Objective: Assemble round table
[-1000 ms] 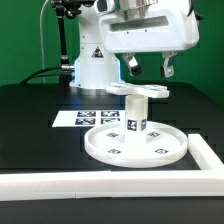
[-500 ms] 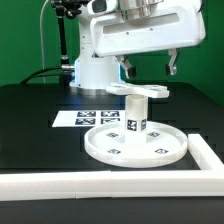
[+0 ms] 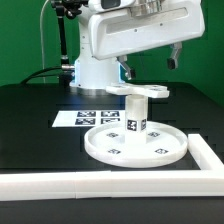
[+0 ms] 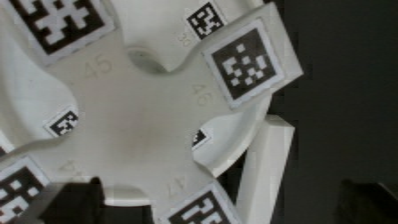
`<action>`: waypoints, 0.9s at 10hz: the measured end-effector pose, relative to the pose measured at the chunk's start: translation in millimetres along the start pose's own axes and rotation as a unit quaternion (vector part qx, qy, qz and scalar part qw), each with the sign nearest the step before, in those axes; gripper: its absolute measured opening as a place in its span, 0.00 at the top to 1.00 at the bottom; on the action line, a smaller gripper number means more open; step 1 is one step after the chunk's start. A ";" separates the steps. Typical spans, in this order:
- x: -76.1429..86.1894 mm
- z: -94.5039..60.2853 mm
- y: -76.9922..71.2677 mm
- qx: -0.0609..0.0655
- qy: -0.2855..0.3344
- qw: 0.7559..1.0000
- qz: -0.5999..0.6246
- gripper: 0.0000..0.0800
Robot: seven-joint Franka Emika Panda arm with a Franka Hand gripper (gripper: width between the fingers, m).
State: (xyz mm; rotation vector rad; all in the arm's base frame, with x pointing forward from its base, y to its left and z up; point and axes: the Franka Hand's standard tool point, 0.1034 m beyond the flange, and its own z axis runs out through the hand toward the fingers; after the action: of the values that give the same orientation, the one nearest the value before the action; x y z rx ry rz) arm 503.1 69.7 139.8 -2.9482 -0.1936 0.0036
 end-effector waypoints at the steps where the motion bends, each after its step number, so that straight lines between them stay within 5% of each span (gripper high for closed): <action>1: -0.3 0.3 0.7 -0.001 -0.001 0.999 -0.042 0.19; 3: -0.4 0.6 1.1 -0.001 -0.001 0.995 -0.098 0.19; 6: 0.1 2.5 -7.9 -0.032 -0.012 0.954 -0.297 0.19; 9: -0.2 3.4 -6.2 -0.031 -0.016 0.922 -0.387 0.19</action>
Offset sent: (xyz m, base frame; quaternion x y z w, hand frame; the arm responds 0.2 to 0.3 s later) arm -0.0042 0.0064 0.0042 -0.0382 0.0344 -0.3950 0.9173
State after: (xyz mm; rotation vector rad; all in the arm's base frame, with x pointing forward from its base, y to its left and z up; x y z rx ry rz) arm 502.0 76.3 137.7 -2.7115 -1.3535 -0.0653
